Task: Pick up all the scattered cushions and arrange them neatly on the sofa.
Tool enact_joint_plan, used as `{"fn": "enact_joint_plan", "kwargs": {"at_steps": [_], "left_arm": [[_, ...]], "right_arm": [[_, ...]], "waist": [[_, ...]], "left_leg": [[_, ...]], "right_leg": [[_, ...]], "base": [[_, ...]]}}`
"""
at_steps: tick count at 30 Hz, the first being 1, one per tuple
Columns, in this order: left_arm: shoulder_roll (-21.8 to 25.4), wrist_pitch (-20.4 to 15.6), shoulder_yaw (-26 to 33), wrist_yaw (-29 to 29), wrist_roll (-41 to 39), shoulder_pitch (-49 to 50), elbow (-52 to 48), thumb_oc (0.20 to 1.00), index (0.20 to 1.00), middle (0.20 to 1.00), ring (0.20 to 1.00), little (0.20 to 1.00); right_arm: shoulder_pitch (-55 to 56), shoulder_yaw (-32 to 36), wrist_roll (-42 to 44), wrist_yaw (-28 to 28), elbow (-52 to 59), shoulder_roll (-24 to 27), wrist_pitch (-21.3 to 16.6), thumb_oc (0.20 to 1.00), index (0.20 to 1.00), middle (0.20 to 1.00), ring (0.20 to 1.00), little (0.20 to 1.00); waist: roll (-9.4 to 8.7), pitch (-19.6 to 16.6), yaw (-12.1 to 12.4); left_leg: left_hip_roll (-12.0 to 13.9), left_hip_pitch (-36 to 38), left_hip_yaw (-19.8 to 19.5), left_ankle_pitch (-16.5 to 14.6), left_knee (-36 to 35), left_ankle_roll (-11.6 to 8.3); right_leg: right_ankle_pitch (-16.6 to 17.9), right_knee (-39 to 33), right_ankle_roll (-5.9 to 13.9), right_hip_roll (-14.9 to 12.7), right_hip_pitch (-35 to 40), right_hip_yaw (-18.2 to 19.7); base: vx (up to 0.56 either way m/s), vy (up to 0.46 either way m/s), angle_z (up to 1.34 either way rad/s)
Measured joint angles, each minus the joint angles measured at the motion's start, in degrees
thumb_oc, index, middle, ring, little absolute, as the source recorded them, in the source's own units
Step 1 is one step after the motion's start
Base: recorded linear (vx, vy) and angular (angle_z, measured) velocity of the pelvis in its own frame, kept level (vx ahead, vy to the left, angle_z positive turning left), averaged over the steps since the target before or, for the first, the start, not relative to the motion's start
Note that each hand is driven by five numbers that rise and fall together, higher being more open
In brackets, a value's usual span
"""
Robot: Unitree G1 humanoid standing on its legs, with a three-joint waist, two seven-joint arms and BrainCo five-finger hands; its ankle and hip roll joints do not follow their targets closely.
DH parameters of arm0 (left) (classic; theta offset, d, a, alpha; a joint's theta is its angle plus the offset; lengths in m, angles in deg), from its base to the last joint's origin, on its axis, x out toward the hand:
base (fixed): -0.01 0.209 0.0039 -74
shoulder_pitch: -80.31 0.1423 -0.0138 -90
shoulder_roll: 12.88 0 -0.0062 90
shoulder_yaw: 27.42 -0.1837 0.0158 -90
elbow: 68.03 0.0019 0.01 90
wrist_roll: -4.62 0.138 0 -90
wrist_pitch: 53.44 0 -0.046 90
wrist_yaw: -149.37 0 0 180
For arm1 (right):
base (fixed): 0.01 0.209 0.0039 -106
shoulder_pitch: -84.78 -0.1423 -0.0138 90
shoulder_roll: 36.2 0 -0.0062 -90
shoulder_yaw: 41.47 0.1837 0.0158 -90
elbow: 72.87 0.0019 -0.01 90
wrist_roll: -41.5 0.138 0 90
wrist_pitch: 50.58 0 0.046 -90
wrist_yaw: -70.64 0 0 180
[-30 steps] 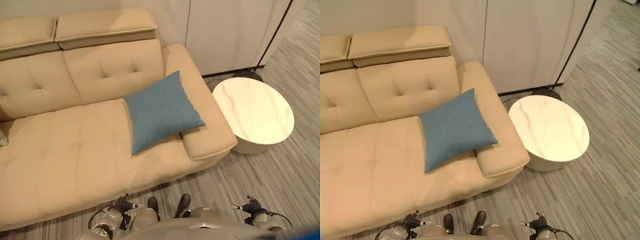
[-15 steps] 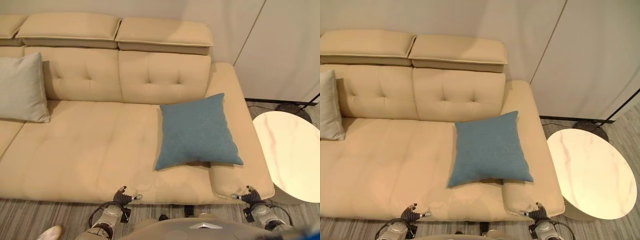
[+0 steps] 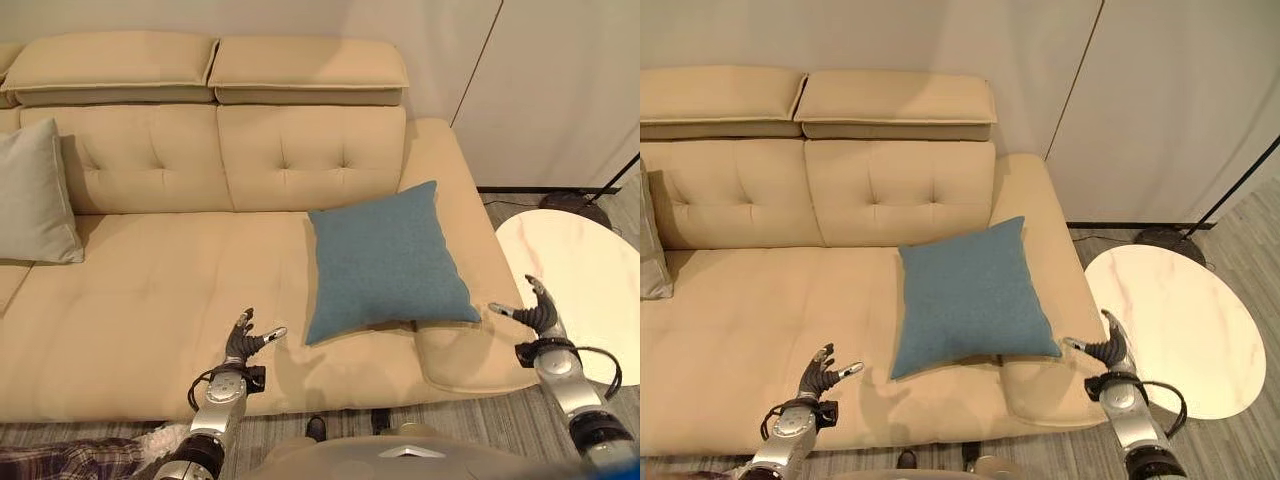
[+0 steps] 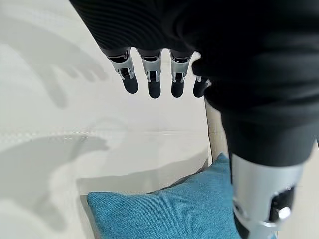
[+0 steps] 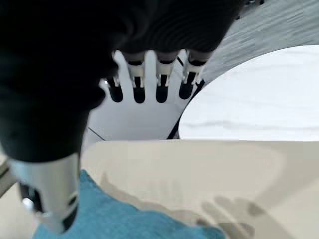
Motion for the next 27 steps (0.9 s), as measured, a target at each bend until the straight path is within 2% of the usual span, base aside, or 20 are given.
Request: {"fn": "enact_joint_plan", "kwargs": {"at_steps": [1, 4, 8, 10, 12, 14, 16, 27], "left_arm": [[-0.88, -0.07, -0.1, 0.06, -0.31, 1.17, -1.86, 1.0, 1.0, 1.0, 1.0, 1.0], [-1.18, -0.07, -0.74, 0.0, -0.46, 0.67, -1.89, 1.0, 1.0, 1.0, 1.0, 1.0], [-1.18, -0.07, -3.82, -0.01, -2.05, -1.29, -1.94, 1.0, 1.0, 1.0, 1.0, 1.0], [-1.21, -0.08, -5.39, -0.06, -2.09, -3.58, -1.93, 1.0, 1.0, 1.0, 1.0, 1.0], [-1.18, -0.07, -5.86, -0.18, -2.13, -6.8, -1.93, 1.0, 1.0, 1.0, 1.0, 1.0], [-1.25, -0.11, -6.65, -1.02, -3.33, -9.81, -1.91, 1.0, 1.0, 1.0, 1.0, 1.0], [-1.07, -0.14, -7.73, -1.41, -4.3, -14.21, -1.86, 1.0, 1.0, 1.0, 1.0, 1.0], [-2.32, -1.72, -12.14, -6.2, -4.85, -24.93, -1.85, 1.0, 1.0, 1.0, 1.0, 1.0]], "right_arm": [[-0.01, 0.34, -0.04, 0.18, 3.57, -0.01, -0.77, 1.0, 1.0, 1.0, 1.0, 1.0], [-0.42, -0.03, 0.07, 0.24, 4.1, -0.17, -0.78, 1.0, 1.0, 1.0, 1.0, 1.0], [-4.82, -2.85, 1.34, 0.36, 2.92, -0.98, -0.78, 1.0, 1.0, 1.0, 1.0, 1.0], [-6.74, -4.14, 2.52, 0.66, 2.0, -1.45, -0.79, 1.0, 1.0, 1.0, 1.0, 1.0], [-9.88, -5.39, 3.02, 0.74, 0.6, -2.65, -0.73, 1.0, 1.0, 1.0, 1.0, 1.0], [-12.72, -6.95, 4.03, 0.86, 0.12, -3.14, -0.71, 1.0, 1.0, 1.0, 1.0, 1.0], [-16.16, -8.01, 4.82, 1.35, -0.67, -3.17, -0.7, 1.0, 1.0, 1.0, 1.0, 1.0], [-26.55, -11.45, 6.97, 5.23, -1.69, -3.17, -0.18, 1.0, 1.0, 1.0, 1.0, 1.0]], "waist": [[0.29, 0.2, -0.36], [0.21, 0.18, 0.99], [0.12, 1.25, 1.21], [0.01, 1.64, 1.21], [-0.44, 3.14, 1.43], [-0.16, 5.25, 1.34], [-0.24, 5.51, 0.85], [-0.3, 5.34, 0.33]], "left_leg": [[0.01, -0.01, -0.08, 0.01, 0.01, -0.02], [0.01, -0.57, -0.19, 0.12, 0.0, -0.18], [0.02, -2.57, -0.6, 0.84, 0.03, -0.92], [-0.07, -6.02, -1.73, 1.59, 0.4, -1.45], [-0.11, -9.26, -1.99, 2.89, 0.39, -1.69], [-0.09, -10.47, -2.26, 3.53, 0.48, -1.99], [-0.08, -14.62, -3.25, 4.21, 0.27, -3.43], [0.45, -21.79, -3.51, 5.18, 0.51, -3.3]], "right_leg": [[0.0, -0.02, 0.0, -0.01, 0.02, -0.05], [-0.01, -0.01, 0.02, -0.06, -0.39, -0.23], [0.17, 0.01, 0.07, -0.14, -2.14, -0.86], [0.64, 0.25, 0.72, -0.41, -5.07, -1.78], [2.13, 0.28, 0.39, -0.46, -8.14, -1.91], [2.72, 0.28, 0.27, -0.53, -9.1, -2.72], [2.84, 0.29, 0.74, -0.64, -12.98, -3.47], [3.79, 0.32, 0.04, -0.1, -19.92, -4.33]], "base": [[0.0, 0.0, 0.0], [-0.01, -0.002, 0.01], [-0.08, -0.02, 0.09], [-0.13, -0.026, 0.23], [-0.1, -0.015, 0.14], [-0.08, -0.015, 0.13], [-0.06, -0.007, 0.22], [-0.02, -0.005, 0.02]]}}
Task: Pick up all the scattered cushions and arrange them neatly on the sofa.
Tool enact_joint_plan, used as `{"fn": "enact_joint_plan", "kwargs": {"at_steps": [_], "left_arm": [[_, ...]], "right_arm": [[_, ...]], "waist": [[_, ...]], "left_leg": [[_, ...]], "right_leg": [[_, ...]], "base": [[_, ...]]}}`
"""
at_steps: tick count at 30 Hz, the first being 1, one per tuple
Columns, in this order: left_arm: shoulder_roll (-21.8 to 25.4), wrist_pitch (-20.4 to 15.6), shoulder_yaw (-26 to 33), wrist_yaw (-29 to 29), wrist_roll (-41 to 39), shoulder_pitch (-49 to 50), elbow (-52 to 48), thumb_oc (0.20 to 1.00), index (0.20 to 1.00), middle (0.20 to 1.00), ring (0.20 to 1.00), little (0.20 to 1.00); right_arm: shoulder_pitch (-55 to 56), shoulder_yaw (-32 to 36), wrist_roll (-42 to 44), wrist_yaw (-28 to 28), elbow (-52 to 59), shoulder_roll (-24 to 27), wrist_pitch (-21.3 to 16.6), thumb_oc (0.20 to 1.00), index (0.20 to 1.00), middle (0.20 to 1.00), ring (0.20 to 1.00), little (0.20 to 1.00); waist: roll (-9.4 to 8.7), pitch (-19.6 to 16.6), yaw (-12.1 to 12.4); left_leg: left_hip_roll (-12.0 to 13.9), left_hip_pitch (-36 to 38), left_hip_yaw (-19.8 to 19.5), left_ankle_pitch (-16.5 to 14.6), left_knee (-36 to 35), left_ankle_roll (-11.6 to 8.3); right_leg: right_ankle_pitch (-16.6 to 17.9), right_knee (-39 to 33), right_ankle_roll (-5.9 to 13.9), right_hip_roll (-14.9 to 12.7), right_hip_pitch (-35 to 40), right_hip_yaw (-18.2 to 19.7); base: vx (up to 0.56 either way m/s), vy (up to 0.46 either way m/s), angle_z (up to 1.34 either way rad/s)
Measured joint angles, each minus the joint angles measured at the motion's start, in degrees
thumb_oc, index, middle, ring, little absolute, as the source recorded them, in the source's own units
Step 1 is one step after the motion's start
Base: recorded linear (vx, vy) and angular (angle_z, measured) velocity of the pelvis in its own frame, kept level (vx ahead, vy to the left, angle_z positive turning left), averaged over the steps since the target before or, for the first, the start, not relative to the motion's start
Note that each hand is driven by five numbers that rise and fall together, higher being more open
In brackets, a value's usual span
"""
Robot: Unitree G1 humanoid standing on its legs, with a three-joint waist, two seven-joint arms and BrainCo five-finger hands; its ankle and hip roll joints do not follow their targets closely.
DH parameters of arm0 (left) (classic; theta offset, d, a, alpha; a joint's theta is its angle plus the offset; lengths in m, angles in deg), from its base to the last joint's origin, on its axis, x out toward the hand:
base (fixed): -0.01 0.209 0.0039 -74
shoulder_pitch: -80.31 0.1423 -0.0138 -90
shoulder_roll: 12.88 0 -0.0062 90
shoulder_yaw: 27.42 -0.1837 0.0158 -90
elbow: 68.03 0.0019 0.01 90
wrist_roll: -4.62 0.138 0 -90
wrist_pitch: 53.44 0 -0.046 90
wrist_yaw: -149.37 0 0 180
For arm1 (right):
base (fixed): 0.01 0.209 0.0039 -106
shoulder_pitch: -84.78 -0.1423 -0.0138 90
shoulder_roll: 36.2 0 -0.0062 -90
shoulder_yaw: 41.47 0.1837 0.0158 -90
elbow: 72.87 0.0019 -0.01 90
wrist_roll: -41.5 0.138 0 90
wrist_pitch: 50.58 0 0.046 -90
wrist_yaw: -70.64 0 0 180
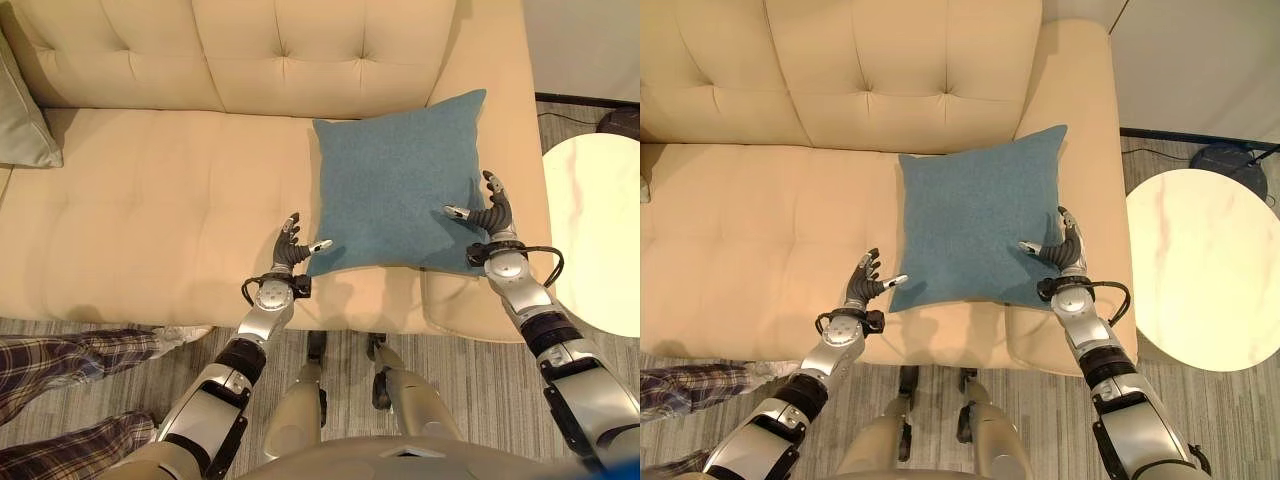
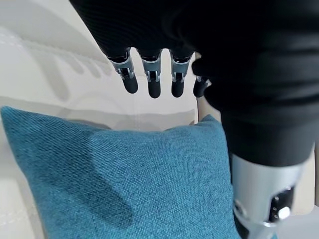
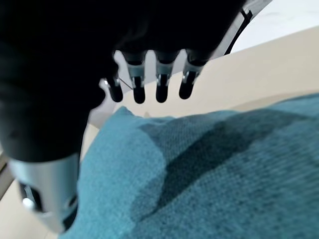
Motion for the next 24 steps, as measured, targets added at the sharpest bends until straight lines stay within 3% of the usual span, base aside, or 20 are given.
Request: {"fn": "enact_joint_plan", "kwargs": {"at_steps": [8, 16, 24], "left_arm": [[-0.95, -0.51, -2.54, -1.31, -1.83, -9.87, 7.21, 1.0, 1.0, 1.0, 1.0, 1.0], [0.02, -0.65, -1.43, -2.29, -4.5, -12.14, 7.58, 1.0, 1.0, 1.0, 1.0, 1.0], [-0.89, -0.61, -0.39, -2.21, -8.47, -16.52, 15.42, 1.0, 1.0, 1.0, 1.0, 1.0]], "right_arm": [[-10.43, -3.94, 2.1, 1.61, -7.26, 0.01, 0.03, 1.0, 1.0, 1.0, 1.0, 1.0], [-13.78, -3.77, 3.24, 2.48, -8.08, 0.02, -0.09, 1.0, 1.0, 1.0, 1.0, 1.0], [-15.68, -3.51, 5.58, 3.5, -7.49, -0.87, -1.34, 1.0, 1.0, 1.0, 1.0, 1.0]], "waist": [[-0.09, 0.05, 0.0], [-0.72, 0.47, -0.88], [-0.74, 0.76, -1.95]], "left_leg": [[-0.17, -5.77, -0.32, 0.91, 1.02, -0.85], [0.35, -9.31, -0.18, 1.74, 0.24, -1.07], [0.38, -12.34, -0.19, 2.25, -0.23, -1.26]], "right_leg": [[1.09, 0.01, 0.14, -0.21, -5.06, -0.35], [1.69, 0.01, -0.07, 0.27, -9.16, -0.34], [1.95, 0.01, -0.12, 0.25, -12.33, -0.43]], "base": [[-0.04, -0.022, 0.03], [0.02, -0.008, -0.01], [0.0, 0.0, 0.0]]}}
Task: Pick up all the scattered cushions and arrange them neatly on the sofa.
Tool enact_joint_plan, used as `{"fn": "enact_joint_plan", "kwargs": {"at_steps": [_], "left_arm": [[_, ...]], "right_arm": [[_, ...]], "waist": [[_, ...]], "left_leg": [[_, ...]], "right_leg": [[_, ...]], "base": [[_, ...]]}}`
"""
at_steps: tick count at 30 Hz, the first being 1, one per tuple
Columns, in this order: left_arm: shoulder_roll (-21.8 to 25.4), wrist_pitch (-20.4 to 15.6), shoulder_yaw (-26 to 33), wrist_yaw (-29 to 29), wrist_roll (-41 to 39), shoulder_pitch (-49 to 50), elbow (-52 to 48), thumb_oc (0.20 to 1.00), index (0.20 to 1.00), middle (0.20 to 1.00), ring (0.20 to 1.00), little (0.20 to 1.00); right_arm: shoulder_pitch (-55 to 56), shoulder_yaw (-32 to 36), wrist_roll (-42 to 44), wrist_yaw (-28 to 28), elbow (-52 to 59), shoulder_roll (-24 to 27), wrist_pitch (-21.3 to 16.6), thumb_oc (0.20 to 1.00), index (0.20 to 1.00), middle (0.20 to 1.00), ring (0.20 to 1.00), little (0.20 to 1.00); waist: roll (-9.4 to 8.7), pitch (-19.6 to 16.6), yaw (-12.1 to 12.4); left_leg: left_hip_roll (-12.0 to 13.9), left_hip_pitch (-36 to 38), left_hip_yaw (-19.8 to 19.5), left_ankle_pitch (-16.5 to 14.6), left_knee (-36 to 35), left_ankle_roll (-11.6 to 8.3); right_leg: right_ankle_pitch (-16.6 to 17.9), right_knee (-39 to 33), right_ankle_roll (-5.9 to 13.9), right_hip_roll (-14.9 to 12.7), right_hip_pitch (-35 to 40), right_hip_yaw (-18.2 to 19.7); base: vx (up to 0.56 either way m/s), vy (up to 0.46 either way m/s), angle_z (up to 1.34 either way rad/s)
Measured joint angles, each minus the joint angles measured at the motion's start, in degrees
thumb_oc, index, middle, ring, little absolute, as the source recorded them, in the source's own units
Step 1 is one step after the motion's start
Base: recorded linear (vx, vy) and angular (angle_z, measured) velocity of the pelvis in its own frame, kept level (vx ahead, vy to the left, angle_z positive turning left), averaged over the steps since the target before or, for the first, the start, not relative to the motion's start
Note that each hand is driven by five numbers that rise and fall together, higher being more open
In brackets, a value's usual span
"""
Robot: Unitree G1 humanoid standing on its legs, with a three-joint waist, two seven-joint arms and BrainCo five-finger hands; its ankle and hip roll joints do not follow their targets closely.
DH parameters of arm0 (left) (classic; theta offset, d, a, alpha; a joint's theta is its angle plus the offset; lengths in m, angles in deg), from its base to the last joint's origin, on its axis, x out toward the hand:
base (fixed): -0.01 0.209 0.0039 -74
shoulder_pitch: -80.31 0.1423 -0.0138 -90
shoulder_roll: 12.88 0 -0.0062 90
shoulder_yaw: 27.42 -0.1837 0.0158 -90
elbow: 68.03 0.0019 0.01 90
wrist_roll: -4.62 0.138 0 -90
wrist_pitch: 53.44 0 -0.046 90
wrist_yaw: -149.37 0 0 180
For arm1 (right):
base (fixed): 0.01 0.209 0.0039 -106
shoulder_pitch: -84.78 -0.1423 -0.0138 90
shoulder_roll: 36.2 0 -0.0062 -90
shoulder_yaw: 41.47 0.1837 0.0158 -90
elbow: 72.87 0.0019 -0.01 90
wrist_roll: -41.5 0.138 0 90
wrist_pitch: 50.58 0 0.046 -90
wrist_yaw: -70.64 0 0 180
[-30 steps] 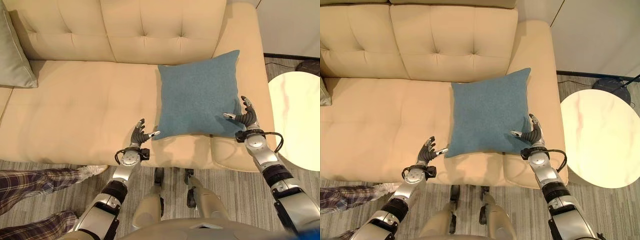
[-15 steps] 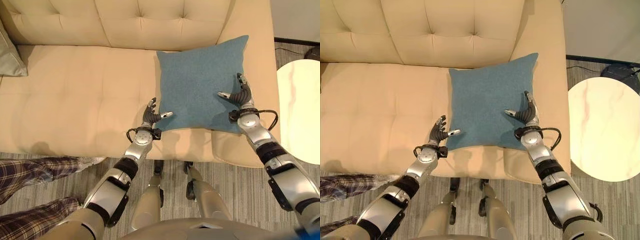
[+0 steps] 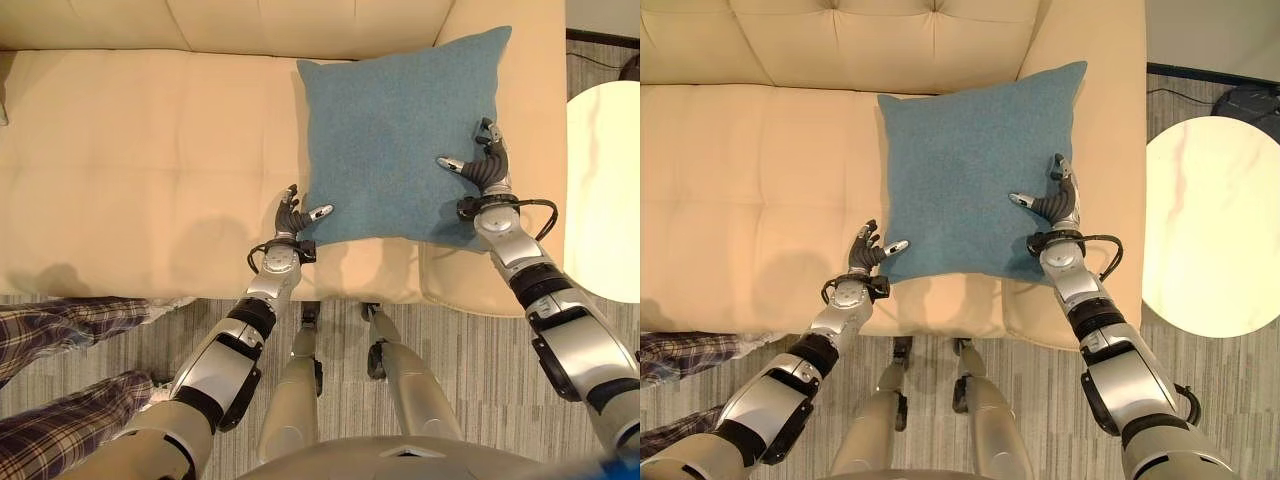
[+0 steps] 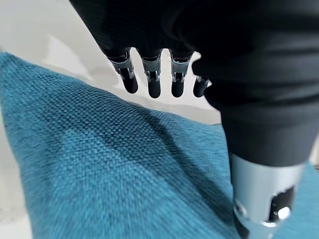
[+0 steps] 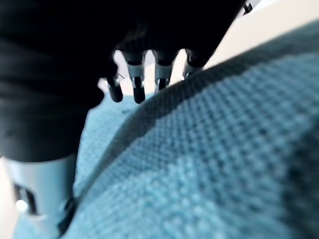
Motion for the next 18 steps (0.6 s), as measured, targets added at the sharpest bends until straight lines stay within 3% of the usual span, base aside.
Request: {"fn": "enact_joint_plan", "kwargs": {"at_steps": [8, 9, 10, 18], "left_arm": [[-0.96, -0.04, 0.0, 0.01, -6.35, -5.34, 0.41, 1.0, 1.0, 1.0, 1.0, 1.0], [-1.3, -0.06, 0.02, -0.02, -7.67, -5.99, 0.05, 0.802, 0.802, 0.802, 0.802, 0.802], [-1.5, -0.08, 0.0, 0.0, -9.1, -6.02, -0.83, 0.2, 0.2, 0.2, 0.2, 0.2], [-1.09, -1.08, 0.09, 0.15, -12.92, -5.24, -4.91, 0.2, 0.2, 0.2, 0.2, 0.2]], "right_arm": [[-2.45, -0.32, 3.75, 0.75, 1.38, -3.63, -0.91, 1.0, 1.0, 1.0, 1.0, 1.0], [-2.62, -0.38, 3.8, 0.81, 1.92, -4.2, -1.27, 0.58, 0.58, 0.58, 0.58, 0.58], [-2.64, -0.41, 3.86, 0.85, 2.8, -4.38, -1.28, 0.2, 0.2, 0.2, 0.2, 0.2], [-2.64, -0.38, 3.85, 0.45, 5.65, -2.9, -2.09, 0.2, 0.2, 0.2, 0.2, 0.2]], "waist": [[0.06, 0.01, -1.07], [0.06, -0.02, -1.18], [0.11, -0.09, -1.12], [0.96, -0.71, -0.56]], "left_leg": [[-0.09, -2.64, 0.46, 0.44, -0.18, -0.09], [-0.13, -3.17, 0.51, 0.57, -0.18, -0.06], [-0.15, -3.49, 0.55, 0.66, -0.18, -0.06], [-0.24, -3.43, 0.73, 0.92, -0.1, -0.07]], "right_leg": [[0.5, 0.01, -0.13, -0.03, -3.02, 0.41], [0.6, 0.02, -0.21, -0.05, -3.61, 0.67], [0.82, 0.02, -0.39, -0.04, -3.98, 0.77], [1.17, 0.38, -0.86, -0.11, -4.29, 1.34]], "base": [[0.0, -0.001, 0.0], [0.01, -0.002, -0.03], [0.01, -0.005, -0.04], [0.01, -0.008, -0.02]]}}
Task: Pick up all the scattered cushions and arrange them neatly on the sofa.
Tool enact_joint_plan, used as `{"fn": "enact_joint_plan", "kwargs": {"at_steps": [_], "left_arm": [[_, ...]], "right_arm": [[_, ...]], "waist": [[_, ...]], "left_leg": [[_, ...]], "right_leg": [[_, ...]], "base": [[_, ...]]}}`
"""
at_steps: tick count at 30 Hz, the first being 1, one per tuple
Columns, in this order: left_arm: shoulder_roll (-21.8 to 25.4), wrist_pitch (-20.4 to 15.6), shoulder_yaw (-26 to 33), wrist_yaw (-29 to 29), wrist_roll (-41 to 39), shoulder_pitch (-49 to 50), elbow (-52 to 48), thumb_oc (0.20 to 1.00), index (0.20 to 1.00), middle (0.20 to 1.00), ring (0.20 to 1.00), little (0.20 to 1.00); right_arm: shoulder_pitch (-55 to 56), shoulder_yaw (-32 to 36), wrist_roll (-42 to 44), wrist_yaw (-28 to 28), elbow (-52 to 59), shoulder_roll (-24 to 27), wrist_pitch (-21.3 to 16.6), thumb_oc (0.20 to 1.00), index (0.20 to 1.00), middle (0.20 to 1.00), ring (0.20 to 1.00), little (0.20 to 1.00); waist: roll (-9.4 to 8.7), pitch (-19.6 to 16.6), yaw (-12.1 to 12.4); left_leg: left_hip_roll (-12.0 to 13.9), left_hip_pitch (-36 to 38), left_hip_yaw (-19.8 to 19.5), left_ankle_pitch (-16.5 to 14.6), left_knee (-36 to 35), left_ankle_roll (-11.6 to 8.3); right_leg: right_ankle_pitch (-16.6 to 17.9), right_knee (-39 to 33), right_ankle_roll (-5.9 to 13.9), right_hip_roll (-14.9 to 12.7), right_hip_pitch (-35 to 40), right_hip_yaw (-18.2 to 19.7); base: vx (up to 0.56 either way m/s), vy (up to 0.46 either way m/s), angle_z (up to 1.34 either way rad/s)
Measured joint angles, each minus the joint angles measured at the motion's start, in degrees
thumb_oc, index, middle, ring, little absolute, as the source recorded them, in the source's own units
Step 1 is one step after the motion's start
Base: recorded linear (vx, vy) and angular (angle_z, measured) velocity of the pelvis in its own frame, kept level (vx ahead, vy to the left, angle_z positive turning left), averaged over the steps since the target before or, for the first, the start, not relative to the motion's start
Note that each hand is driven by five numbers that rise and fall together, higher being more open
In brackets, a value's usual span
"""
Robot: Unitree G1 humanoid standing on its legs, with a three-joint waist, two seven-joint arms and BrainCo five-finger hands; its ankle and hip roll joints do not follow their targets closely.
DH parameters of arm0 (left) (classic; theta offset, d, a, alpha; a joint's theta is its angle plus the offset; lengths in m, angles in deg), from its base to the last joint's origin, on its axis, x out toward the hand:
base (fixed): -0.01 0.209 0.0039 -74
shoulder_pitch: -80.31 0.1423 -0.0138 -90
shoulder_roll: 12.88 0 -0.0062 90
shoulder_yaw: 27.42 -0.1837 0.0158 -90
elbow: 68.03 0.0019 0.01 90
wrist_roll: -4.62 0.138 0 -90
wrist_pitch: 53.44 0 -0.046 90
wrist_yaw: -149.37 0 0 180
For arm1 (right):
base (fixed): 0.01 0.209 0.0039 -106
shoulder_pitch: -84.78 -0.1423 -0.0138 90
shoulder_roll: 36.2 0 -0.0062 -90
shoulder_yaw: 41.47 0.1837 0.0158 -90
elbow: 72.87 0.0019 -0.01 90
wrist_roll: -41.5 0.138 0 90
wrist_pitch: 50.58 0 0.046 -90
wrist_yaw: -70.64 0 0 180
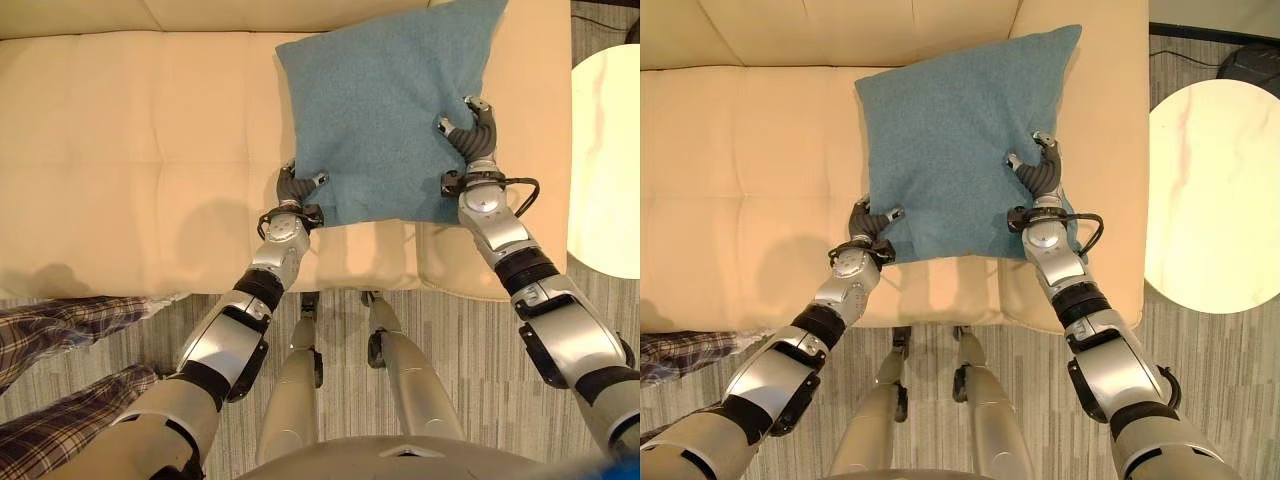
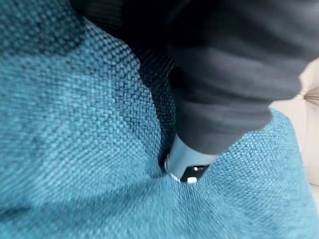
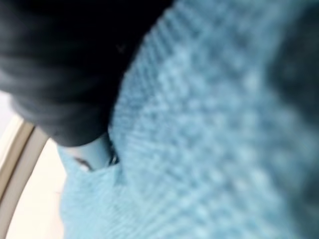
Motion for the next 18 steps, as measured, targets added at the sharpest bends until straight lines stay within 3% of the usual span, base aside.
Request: {"fn": "enact_joint_plan", "kwargs": {"at_steps": [4, 6, 7, 12, 13, 15, 18], "left_arm": [[0.39, 0.04, 1.74, 0.0, 0.1, 9.82, -12.19, 0.2, 0.2, 0.2, 0.2, 0.2], [-0.63, 0.02, 1.75, -0.01, 0.14, 13.92, -12.88, 0.2, 0.2, 0.2, 0.2, 0.2], [-0.99, 0.03, 1.81, 0.0, 0.87, 16.53, -13.57, 0.2, 0.2, 0.2, 0.2, 0.2], [-0.79, 0.71, 1.4, 2.64, 4.57, 36.18, -26.6, 0.2, 0.2, 0.2, 0.2, 0.2], [-0.29, 0.93, 1.65, 3.99, 4.67, 38.34, -26.86, 0.2, 0.2, 0.2, 0.2, 0.2], [-0.04, 1.17, 1.63, 4.93, 4.71, 40.62, -28.38, 0.2, 0.2, 0.2, 0.2, 0.2], [0.98, 1.28, 1.17, 5.42, 4.67, 42.63, -28.96, 0.2, 0.2, 0.2, 0.2, 0.2]], "right_arm": [[8.42, 3.37, -0.09, -1.59, 8.08, -0.37, -0.07, 0.2, 0.2, 0.2, 0.2, 0.2], [13.08, 3.72, -0.14, -2.38, 8.51, -0.98, -0.04, 0.2, 0.2, 0.2, 0.2, 0.2], [15.95, 4.32, -0.18, -2.93, 8.79, -1.98, 0.0, 0.2, 0.2, 0.2, 0.2, 0.2], [34.99, 6.43, -0.77, -7.18, 17.31, -2.88, 0.46, 0.2, 0.2, 0.2, 0.2, 0.2], [36.66, 6.93, -1.73, -7.91, 17.63, -2.93, 0.33, 0.2, 0.2, 0.2, 0.2, 0.2], [38.74, 7.09, -2.89, -9.05, 18.18, -2.82, 0.35, 0.2, 0.2, 0.2, 0.2, 0.2], [39.91, 6.83, -2.89, -10.61, 18.08, -2.94, 0.36, 0.2, 0.2, 0.2, 0.2, 0.2]], "waist": [[0.15, 0.0, 0.5], [0.29, -0.03, 0.78], [0.61, -0.11, 0.96], [3.06, -0.17, 1.85], [4.32, -0.46, 2.67], [4.61, -0.33, 3.41], [4.53, 0.48, 4.12]], "left_leg": [[0.03, 2.85, 0.1, 0.38, -0.13, -0.47], [0.03, 5.76, -0.1, 0.4, -0.14, -0.54], [0.02, 7.25, -0.24, 0.24, -0.17, -0.76], [0.29, 15.16, -2.02, -0.31, -0.17, -1.53], [0.81, 15.69, -2.49, -1.93, -0.2, -2.95], [1.02, 16.08, -3.64, -2.23, 0.54, -2.86], [0.0, 15.51, -4.63, -2.57, 7.61, -2.05]], "right_leg": [[0.01, -0.24, -0.03, 0.03, 2.98, -0.04], [-0.32, -0.26, 0.22, -0.01, 5.93, -0.1], [-1.41, -0.26, 1.25, -0.09, 7.58, -0.18], [-4.44, -0.29, 0.88, -0.14, 17.33, -3.44], [-4.84, -0.16, 0.37, 0.23, 18.67, -4.9], [-5.05, -0.06, -0.12, 0.35, 19.94, -6.55], [-7.36, 3.1, -2.84, -0.62, 22.33, -8.23]], "base": [[0.02, -0.044, -0.01], [0.06, -0.048, 0.04], [0.08, -0.05, 0.13], [0.05, -0.082, 0.36], [-0.02, -0.105, 0.55], [-0.04, -0.049, 0.46], [0.0, 0.013, 0.39]]}}
